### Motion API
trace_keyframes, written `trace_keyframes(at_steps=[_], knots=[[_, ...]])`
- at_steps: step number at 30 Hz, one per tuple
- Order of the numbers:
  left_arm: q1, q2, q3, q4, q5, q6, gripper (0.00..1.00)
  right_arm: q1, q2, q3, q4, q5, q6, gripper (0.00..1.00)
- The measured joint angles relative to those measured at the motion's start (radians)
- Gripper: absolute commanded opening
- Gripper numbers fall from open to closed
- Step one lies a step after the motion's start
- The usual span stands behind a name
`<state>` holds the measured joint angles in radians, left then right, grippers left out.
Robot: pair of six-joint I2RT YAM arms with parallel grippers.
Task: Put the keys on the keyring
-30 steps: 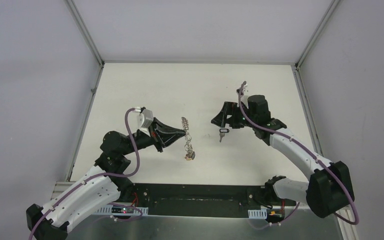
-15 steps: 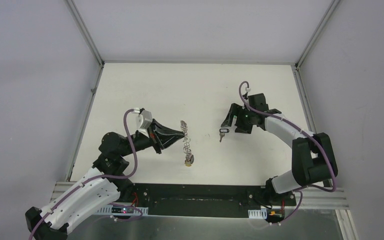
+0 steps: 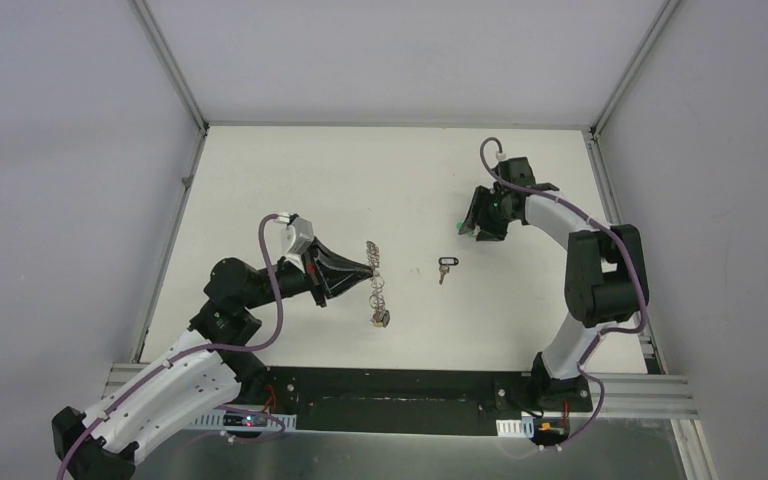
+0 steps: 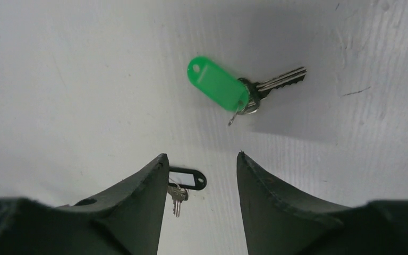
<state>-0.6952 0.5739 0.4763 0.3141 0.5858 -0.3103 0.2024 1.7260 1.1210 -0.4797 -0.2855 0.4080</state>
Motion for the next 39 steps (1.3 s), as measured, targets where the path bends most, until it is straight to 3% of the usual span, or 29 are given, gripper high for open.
trace_keyframes(at_steps=[13, 21, 31, 34, 39], knots=[[0.000, 0.015, 0.004, 0.000, 0.018, -0.016, 0.00, 0.000, 0.180, 0.285, -0.200, 0.125, -0.064, 0.32], [0.000, 0.011, 0.004, 0.000, 0.018, -0.016, 0.00, 0.017, 0.246, 0.323, -0.258, 0.169, -0.065, 0.30], [0.000, -0.018, 0.004, -0.003, 0.017, -0.017, 0.00, 0.027, 0.280, 0.346, -0.281, 0.170, -0.066, 0.19], [0.000, -0.019, 0.004, -0.008, 0.017, -0.018, 0.00, 0.027, 0.282, 0.349, -0.282, 0.170, -0.069, 0.08], [0.000, -0.019, 0.004, -0.030, 0.017, -0.021, 0.00, 0.027, 0.282, 0.350, -0.283, 0.171, -0.070, 0.00]])
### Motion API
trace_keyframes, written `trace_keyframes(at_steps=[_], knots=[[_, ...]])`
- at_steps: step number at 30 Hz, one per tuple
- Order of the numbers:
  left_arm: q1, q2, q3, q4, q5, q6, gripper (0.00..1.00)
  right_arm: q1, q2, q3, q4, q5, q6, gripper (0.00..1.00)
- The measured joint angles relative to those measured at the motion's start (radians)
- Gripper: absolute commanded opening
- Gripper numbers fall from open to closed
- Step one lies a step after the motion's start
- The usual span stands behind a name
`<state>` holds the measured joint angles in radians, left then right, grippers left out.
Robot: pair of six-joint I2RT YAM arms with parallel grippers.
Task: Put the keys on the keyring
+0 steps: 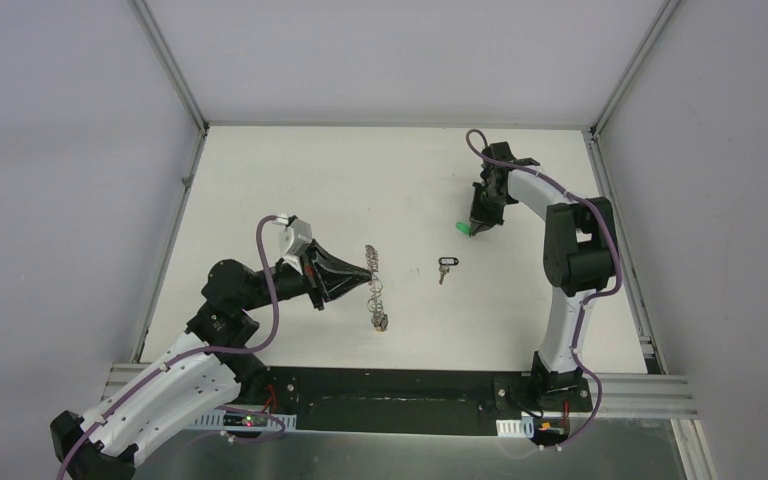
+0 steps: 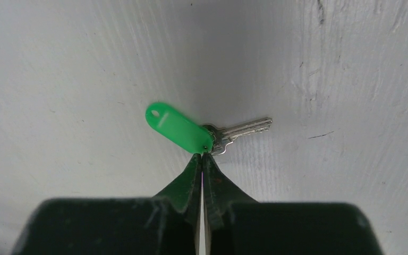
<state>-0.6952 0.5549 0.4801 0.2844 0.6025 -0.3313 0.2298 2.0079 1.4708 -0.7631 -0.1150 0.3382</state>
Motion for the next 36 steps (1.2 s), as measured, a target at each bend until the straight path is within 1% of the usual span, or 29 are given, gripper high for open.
trace_keyframes(at_steps=[10, 14, 17, 20, 26, 31, 36], knots=[[0.000, -0.016, 0.000, -0.030, -0.001, -0.002, 0.00, 0.000, -0.004, 0.034, -0.049, 0.005, -0.029, 0.00], [0.000, -0.018, 0.000, -0.031, -0.001, -0.001, 0.00, 0.004, -0.046, 0.068, -0.106, -0.018, -0.060, 0.00], [0.000, -0.017, 0.000, -0.032, -0.002, -0.001, 0.00, 0.008, -0.117, 0.096, -0.140, -0.051, -0.080, 0.00], [0.000, -0.012, 0.000, -0.032, -0.002, 0.000, 0.00, 0.011, -0.227, 0.109, -0.153, -0.101, -0.095, 0.00], [0.000, 0.007, 0.003, -0.038, -0.009, 0.002, 0.00, 0.011, -0.458, 0.091, -0.119, -0.272, -0.110, 0.00], [0.000, 0.018, 0.005, -0.057, -0.027, 0.002, 0.00, 0.010, -0.566, 0.011, -0.084, -0.368, -0.105, 0.00], [0.000, 0.022, 0.010, -0.077, -0.031, 0.004, 0.00, -0.011, -0.641, -0.146, -0.022, -0.420, -0.101, 0.00]])
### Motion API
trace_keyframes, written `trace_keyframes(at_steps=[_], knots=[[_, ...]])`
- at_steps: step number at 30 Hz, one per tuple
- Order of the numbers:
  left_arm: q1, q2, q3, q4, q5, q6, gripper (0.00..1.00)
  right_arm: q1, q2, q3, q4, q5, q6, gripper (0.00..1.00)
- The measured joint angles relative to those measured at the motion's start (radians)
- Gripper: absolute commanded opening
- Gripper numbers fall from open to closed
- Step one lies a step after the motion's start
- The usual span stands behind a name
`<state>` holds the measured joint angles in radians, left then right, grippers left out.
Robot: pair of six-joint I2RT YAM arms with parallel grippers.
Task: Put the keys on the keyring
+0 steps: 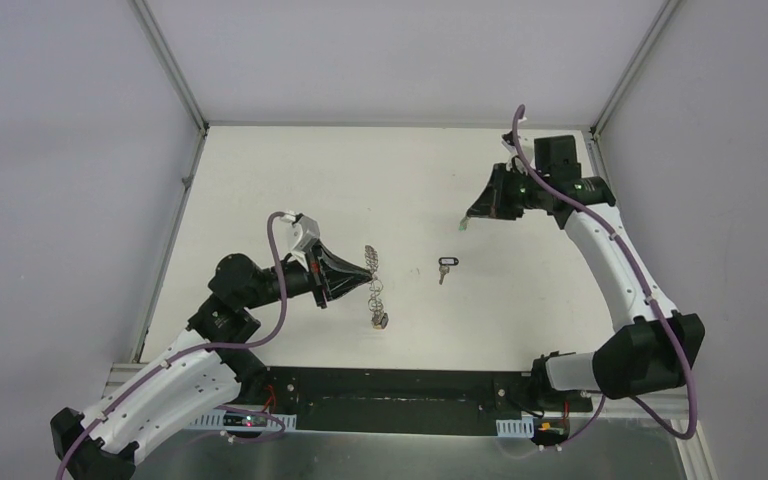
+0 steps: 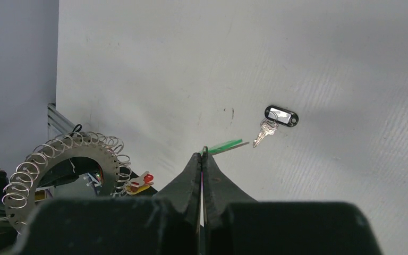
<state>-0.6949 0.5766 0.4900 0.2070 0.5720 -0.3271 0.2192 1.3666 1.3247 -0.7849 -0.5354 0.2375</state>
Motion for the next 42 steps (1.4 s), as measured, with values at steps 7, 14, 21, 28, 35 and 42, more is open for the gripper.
trace_keyframes(at_steps=[7, 14, 21, 28, 35, 42], knots=[[0.000, 0.028, 0.051, -0.081, 0.002, 0.032, 0.00, -0.024, -0.115, -0.082, 0.072, -0.092, -0.003, 0.00], [0.000, 0.052, 0.070, -0.135, 0.006, 0.071, 0.00, -0.012, -0.207, -0.108, 0.135, -0.250, -0.035, 0.00], [0.000, 0.078, 0.080, -0.148, 0.025, 0.097, 0.00, 0.125, -0.223, -0.150, 0.158, -0.327, -0.079, 0.00], [0.000, 0.082, 0.093, -0.159, 0.069, 0.138, 0.00, 0.276, -0.221, -0.158, 0.178, -0.358, -0.115, 0.00], [0.000, 0.088, 0.103, -0.158, 0.118, 0.175, 0.00, 0.388, -0.198, -0.158, 0.203, -0.369, -0.143, 0.00], [0.000, 0.100, 0.104, -0.158, 0.145, 0.190, 0.00, 0.461, -0.174, -0.156, 0.212, -0.370, -0.166, 0.00]])
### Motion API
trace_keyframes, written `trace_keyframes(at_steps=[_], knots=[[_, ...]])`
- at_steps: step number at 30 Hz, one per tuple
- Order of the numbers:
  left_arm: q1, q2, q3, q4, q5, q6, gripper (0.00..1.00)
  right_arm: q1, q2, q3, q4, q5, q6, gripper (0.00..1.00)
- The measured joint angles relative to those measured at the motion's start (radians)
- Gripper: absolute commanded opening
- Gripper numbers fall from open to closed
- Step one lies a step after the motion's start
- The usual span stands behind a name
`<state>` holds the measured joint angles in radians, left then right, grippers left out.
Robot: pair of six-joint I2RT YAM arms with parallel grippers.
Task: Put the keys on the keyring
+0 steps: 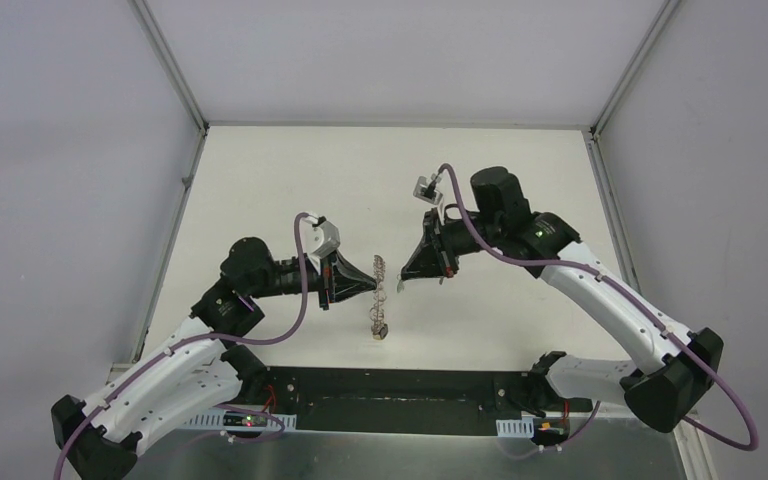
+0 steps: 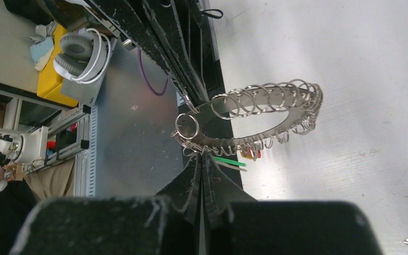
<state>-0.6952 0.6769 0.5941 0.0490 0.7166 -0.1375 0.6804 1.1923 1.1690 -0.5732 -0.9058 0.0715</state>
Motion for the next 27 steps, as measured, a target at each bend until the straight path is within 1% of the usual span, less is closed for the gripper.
trace_keyframes(at_steps=[10, 27], knots=[[0.000, 0.017, 0.000, 0.002, 0.029, 0.000, 0.00, 0.084, 0.018, 0.016, 0.015, 0.005, -0.021, 0.00], [0.000, 0.038, 0.001, 0.027, 0.054, -0.009, 0.00, 0.130, 0.061, 0.047, 0.047, 0.034, -0.018, 0.00]])
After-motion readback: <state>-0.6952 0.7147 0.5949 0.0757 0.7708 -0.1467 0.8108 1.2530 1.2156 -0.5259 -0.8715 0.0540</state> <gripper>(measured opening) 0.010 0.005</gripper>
